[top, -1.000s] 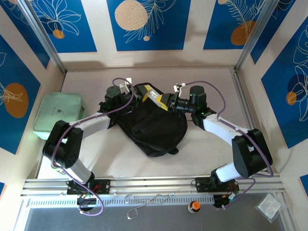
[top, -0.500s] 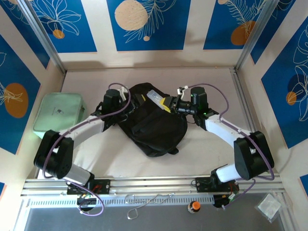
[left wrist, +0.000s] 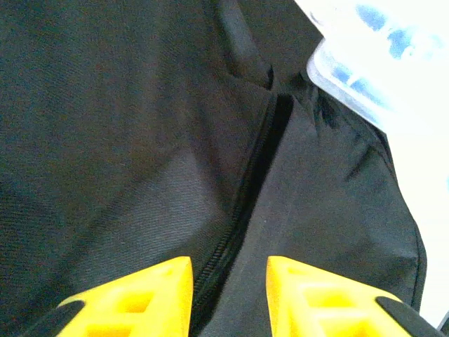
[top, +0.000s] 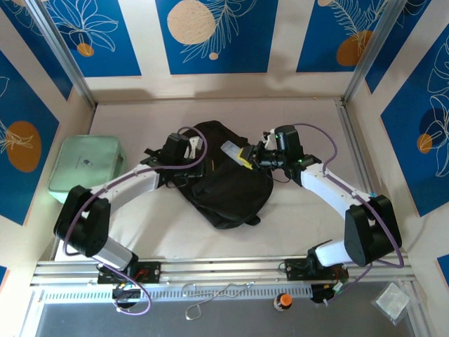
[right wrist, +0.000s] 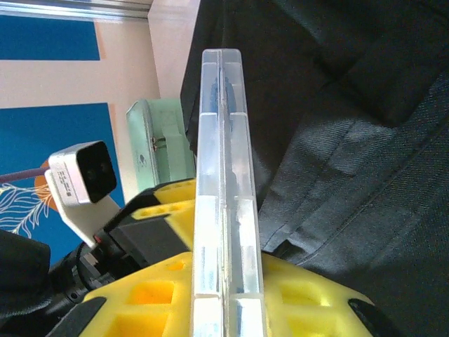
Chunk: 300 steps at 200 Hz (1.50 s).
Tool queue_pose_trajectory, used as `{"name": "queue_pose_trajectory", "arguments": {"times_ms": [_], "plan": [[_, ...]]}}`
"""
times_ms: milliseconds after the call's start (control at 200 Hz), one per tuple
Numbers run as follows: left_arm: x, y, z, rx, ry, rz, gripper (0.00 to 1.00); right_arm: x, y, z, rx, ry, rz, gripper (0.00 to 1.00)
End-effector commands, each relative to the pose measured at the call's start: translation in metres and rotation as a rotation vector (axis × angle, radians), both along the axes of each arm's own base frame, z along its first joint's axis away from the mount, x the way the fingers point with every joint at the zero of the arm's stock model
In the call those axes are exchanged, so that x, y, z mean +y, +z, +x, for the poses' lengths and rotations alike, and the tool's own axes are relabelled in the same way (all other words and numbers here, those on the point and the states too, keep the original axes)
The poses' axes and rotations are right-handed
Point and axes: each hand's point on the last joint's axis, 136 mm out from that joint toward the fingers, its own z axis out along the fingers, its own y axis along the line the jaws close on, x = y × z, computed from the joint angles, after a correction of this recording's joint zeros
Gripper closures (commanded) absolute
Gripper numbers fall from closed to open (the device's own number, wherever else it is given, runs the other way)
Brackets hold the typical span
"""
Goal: Pack the student bag
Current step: Place the loose stationery in the student bag.
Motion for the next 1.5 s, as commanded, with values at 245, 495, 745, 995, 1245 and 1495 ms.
{"name": "queue_pose_trajectory", "arguments": {"times_ms": [245,495,745,995,1245,1495], "plan": [[-0.027,-0.009,-0.017,-0.005,-0.16,0.077,0.77,0.013,-0.01,-0.004,0.083,0.043,-0.058,0.89],[-0.038,-0.004,-0.022,-0.018,-0.202,0.055,0.86,0.026,-0.022,-0.011,0.136,0.085,-0.072,0.89],[-0.044,-0.018,-0.037,0.014,-0.243,0.066,0.88,0.023,-0.044,-0.03,0.201,0.089,-0.099,0.91],[-0.027,0.007,-0.02,-0.07,-0.223,0.098,0.77,0.01,-0.068,-0.051,0.068,0.101,-0.108,0.9],[-0.001,-0.007,0.003,-0.043,-0.059,0.2,0.7,-0.004,-0.089,-0.062,0.105,0.039,-0.113,0.9],[-0.001,-0.015,0.014,-0.017,-0.011,0.225,0.61,-0.034,-0.117,-0.075,0.285,-0.077,-0.237,0.93]]}}
